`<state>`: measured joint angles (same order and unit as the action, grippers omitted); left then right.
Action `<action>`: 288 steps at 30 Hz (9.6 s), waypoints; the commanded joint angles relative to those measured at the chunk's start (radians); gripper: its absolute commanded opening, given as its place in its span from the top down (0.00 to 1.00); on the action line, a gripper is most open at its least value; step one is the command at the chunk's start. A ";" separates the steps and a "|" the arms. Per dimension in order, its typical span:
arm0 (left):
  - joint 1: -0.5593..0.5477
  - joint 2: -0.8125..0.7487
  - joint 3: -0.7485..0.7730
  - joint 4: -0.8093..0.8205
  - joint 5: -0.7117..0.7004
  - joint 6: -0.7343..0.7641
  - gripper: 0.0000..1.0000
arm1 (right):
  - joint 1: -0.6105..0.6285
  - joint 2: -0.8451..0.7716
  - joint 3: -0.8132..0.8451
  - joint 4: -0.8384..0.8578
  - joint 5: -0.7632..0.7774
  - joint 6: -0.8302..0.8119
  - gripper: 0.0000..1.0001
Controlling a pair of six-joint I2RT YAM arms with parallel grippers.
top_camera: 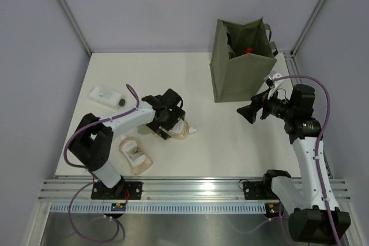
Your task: Place the personal care products into the canvas bag
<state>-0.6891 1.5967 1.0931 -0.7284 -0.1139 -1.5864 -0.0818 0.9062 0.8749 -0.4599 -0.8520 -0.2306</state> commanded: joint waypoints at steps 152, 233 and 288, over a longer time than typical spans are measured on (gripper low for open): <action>0.184 -0.423 -0.307 1.135 0.405 0.417 0.01 | 0.502 0.556 0.450 0.020 -0.177 0.316 1.00; 0.287 -0.276 -0.329 1.003 0.824 0.976 1.00 | 0.372 0.462 0.317 -0.031 -0.087 0.272 0.13; 0.178 -0.892 -0.340 0.261 0.027 1.062 0.01 | 0.110 0.732 1.222 -0.049 0.260 0.474 1.00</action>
<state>-0.5179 0.7631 0.7284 -0.2924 0.2184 -0.4843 0.1043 1.6154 1.9533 -0.5701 -0.6956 0.1844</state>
